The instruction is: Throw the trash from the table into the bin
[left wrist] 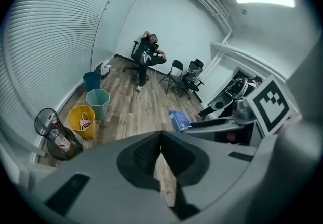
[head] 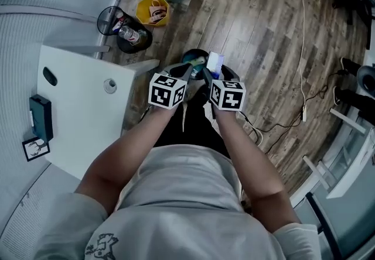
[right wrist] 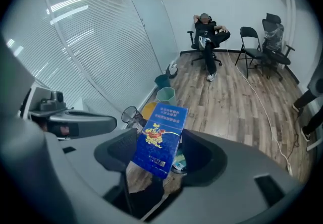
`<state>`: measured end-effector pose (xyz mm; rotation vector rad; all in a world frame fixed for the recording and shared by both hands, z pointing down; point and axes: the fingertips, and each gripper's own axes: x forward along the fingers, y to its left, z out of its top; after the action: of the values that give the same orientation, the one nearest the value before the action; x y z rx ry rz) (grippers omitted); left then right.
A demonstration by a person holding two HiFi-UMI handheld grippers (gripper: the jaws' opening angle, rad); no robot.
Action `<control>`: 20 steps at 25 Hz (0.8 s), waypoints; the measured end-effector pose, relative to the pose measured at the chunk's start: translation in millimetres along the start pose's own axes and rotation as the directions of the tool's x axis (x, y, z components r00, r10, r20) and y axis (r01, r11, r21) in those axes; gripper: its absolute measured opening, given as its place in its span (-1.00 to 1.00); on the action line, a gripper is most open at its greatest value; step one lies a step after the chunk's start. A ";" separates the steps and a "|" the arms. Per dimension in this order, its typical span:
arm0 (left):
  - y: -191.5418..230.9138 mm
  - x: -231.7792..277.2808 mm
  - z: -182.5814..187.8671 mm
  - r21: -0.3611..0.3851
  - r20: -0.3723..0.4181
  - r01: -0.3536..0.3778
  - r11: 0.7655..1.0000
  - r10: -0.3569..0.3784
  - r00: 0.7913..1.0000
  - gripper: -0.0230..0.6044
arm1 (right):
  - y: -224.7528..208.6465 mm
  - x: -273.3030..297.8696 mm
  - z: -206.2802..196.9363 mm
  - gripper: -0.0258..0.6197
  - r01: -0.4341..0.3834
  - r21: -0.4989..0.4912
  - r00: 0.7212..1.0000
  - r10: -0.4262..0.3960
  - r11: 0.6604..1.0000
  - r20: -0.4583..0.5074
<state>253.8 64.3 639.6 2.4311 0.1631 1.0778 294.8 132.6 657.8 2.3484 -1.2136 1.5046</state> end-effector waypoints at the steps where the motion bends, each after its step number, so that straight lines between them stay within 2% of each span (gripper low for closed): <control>1: 2.8 4.2 -4.1 -0.008 -0.008 0.000 1.000 0.000 1.000 -0.91 | -2.5 3.6 -3.8 -0.03 0.000 0.011 1.000 0.000 1.000 -0.009; 5: 17.5 24.4 -11.2 -0.021 -0.024 0.001 1.000 -0.001 1.000 -0.91 | -15.5 23.3 -14.0 -0.03 0.001 0.040 0.999 0.001 0.999 -0.043; 8: 29.8 40.3 -20.0 -0.035 -0.044 0.008 0.999 -0.010 0.999 -0.91 | -20.8 44.6 -19.2 -0.03 -0.009 0.027 0.997 0.011 1.000 -0.072; 11: 38.3 51.6 -42.5 -0.066 -0.075 0.012 0.998 -0.017 0.997 -0.91 | -19.1 62.2 -34.1 -0.03 -0.032 -0.012 0.993 0.030 0.999 -0.117; 14: 48.2 64.0 -68.6 -0.100 -0.098 0.001 0.995 -0.011 0.995 -0.91 | -20.0 78.6 -55.9 -0.03 -0.055 -0.011 0.985 0.052 0.998 -0.165; 20: 73.5 100.5 -96.0 -0.083 -0.122 -0.007 0.997 -0.003 0.992 -0.91 | -42.2 124.9 -86.9 -0.03 -0.056 0.048 0.972 0.065 0.997 -0.227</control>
<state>247.0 64.6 796.6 2.2931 0.1528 1.2112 284.3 131.5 815.4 2.1055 -1.2173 1.7774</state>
